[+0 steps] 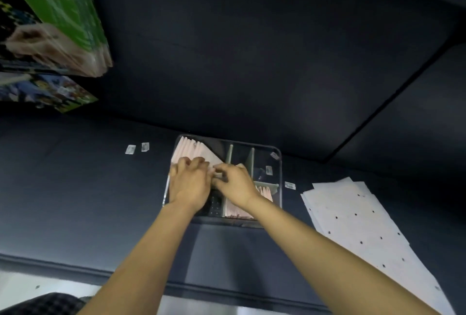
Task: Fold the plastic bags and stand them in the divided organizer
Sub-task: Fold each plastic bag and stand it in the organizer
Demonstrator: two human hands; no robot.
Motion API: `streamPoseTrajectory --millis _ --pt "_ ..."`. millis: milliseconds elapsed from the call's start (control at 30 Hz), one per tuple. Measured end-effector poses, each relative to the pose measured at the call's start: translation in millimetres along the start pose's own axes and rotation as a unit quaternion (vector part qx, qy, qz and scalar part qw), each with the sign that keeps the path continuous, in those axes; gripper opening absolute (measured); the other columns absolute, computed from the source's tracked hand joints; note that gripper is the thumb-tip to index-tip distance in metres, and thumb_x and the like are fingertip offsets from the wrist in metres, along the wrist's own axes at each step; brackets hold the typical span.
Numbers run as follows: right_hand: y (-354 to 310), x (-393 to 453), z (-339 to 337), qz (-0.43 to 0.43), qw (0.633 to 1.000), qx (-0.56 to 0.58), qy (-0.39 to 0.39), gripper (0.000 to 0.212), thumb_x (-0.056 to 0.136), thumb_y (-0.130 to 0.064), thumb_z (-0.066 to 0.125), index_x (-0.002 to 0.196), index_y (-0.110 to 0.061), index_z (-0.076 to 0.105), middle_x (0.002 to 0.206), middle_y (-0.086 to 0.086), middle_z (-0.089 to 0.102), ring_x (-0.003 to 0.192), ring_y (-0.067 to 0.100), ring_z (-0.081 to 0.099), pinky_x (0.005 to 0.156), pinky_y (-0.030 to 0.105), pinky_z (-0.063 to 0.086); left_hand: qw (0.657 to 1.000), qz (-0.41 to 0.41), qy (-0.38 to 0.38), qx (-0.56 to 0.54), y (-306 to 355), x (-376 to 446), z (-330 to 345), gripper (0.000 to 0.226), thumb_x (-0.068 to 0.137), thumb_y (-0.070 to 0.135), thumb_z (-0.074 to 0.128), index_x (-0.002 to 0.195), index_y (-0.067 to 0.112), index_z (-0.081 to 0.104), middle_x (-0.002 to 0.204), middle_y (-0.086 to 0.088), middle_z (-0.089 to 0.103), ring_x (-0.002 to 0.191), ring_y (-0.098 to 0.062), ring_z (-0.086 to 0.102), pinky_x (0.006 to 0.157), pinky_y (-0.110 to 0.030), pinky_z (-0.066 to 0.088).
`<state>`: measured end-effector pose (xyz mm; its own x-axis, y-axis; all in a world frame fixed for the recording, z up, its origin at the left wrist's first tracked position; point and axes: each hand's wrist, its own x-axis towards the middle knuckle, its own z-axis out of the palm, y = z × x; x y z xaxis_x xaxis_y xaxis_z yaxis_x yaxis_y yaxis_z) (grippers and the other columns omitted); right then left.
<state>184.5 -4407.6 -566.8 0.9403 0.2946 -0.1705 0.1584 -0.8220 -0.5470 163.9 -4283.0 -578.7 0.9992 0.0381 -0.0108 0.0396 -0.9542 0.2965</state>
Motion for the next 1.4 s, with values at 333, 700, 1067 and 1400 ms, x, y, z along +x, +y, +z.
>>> streamPoseTrajectory --millis 333,700,1067,1400 --pt "221 -198 -84 0.157 0.984 -0.051 0.065 0.055 0.090 -0.030 0.062 0.140 -0.018 0.042 0.143 -0.001 0.044 0.131 0.020 0.040 0.107 0.025 0.029 0.959 0.265 0.067 -0.077 104 -41 10 0.014 0.089 0.011 0.059 0.096 0.006 0.070 0.103 -0.011 0.067 0.098 -0.035 0.055 0.083 -0.043 0.046" --pt "318 -295 -53 0.219 0.965 -0.001 0.145 0.024 0.081 -0.016 0.073 0.105 -0.015 0.071 0.126 0.000 0.056 0.119 0.020 0.047 0.099 0.021 0.040 0.902 0.331 -0.268 0.070 133 -145 124 0.061 0.100 0.038 0.035 0.151 0.025 0.005 0.158 0.005 -0.009 0.146 -0.014 -0.006 0.116 -0.029 -0.006" --pt "242 -263 -52 -0.016 0.987 0.009 0.157 0.012 0.082 -0.020 0.070 0.088 -0.011 0.076 0.090 0.002 0.073 0.082 0.024 0.060 0.076 0.032 0.050 0.916 0.127 -0.256 -0.280 197 -155 104 0.067 0.090 0.034 0.061 0.145 0.037 0.022 0.112 0.002 0.056 0.098 -0.014 0.057 0.085 -0.018 0.042" --pt "229 -256 -63 0.132 0.950 0.276 -0.068 0.019 0.094 -0.014 0.054 0.105 -0.015 0.070 0.096 -0.007 0.067 0.091 0.004 0.059 0.082 0.012 0.042 0.726 -0.151 -0.380 -0.553 197 -160 79 0.015 0.094 0.004 0.052 0.097 0.007 0.067 0.083 -0.008 0.068 0.067 -0.011 0.068 0.059 -0.022 0.055"
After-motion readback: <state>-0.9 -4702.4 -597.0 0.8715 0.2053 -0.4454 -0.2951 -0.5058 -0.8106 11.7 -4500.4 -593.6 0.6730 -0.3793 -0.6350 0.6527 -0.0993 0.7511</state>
